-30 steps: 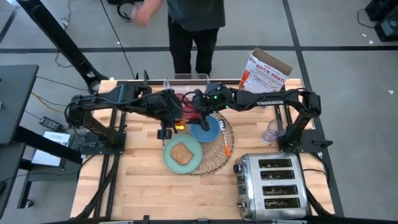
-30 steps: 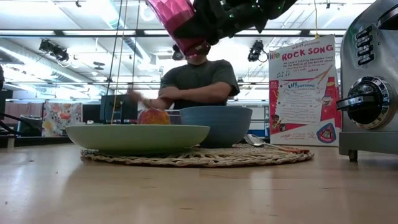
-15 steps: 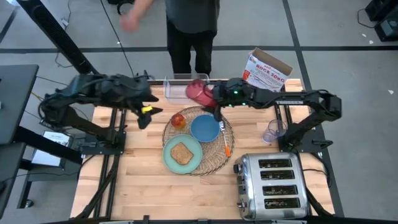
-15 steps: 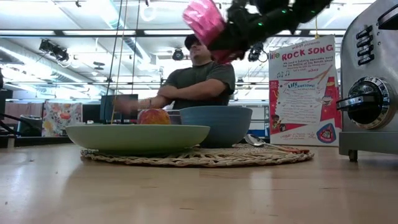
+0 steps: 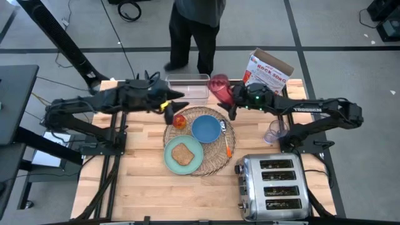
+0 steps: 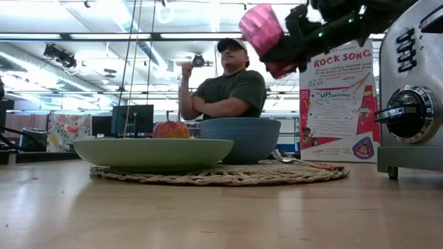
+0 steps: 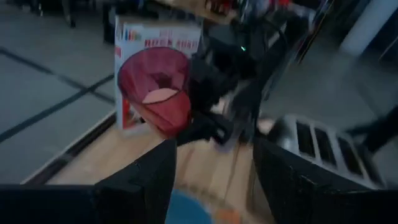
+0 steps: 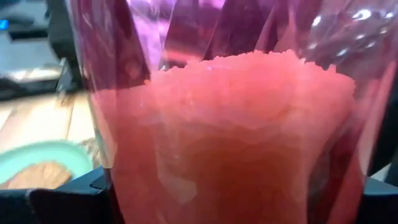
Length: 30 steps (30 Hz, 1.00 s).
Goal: Arrange a breakfast setting
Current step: Move the red cup to the top right of the table mat
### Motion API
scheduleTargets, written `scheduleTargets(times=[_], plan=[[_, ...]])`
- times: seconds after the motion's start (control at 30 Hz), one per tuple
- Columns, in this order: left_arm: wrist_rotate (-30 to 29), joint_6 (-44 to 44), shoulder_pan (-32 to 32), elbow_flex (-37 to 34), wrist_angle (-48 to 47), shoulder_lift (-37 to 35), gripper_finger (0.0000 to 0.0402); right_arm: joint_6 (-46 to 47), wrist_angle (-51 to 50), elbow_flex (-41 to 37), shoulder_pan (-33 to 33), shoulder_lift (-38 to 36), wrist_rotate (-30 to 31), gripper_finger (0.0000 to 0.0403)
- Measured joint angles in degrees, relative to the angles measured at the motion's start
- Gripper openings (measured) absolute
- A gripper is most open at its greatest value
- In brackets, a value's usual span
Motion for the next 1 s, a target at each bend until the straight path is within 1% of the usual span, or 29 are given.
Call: scheduleTargets(times=[0.13,0.23,0.3,0.37,0.57,0.73,0.77,0.8,0.87,0.93,1.0], plan=[[4.7,-0.5,3.7,-8.6,16.5,0.6,0.0246,0.9,4.6,-2.5,-0.7,-2.1,2.1,0.032],[6.9,-1.8,5.9,-13.3,25.5,1.7,0.0262,2.5,6.9,-3.6,-0.8,-2.8,1.9,0.032],[7.2,-1.1,7.0,-15.5,28.4,2.1,0.0267,2.7,7.2,-3.6,0.2,-2.9,0.9,0.032],[7.2,1.2,7.5,-15.6,32.9,3.3,0.0268,3.2,7.3,-3.7,0.9,-3.4,-0.1,0.032],[9.4,3.2,9.1,-15.1,37.1,7.0,0.0268,8.5,11.3,0.0,2.6,-5.5,-1.3,0.032],[9.3,3.3,9.8,-14.9,48.1,9.1,0.0269,8.0,9.6,3.0,3.8,-6.1,-1.4,0.032],[9.4,3.9,10.0,-14.9,49.0,9.1,0.027,8.0,8.8,3.4,3.9,-6.1,-1.5,0.032],[9.9,5.1,10.0,-14.8,49.7,9.0,0.0273,7.9,8.1,3.6,4.2,-6.1,-2.0,0.032],[10.7,8.7,10.0,-12.7,45.8,8.7,0.0278,7.9,5.5,4.2,4.2,-6.1,-3.4,0.032],[10.9,13.4,9.9,-8.4,37.9,8.6,0.0282,8.0,1.5,5.4,4.3,-5.7,-4.4,0.032],[11.3,19.0,9.4,-3.2,27.1,8.9,0.0283,7.7,-3.7,6.8,4.4,-5.3,-5.4,0.032]])
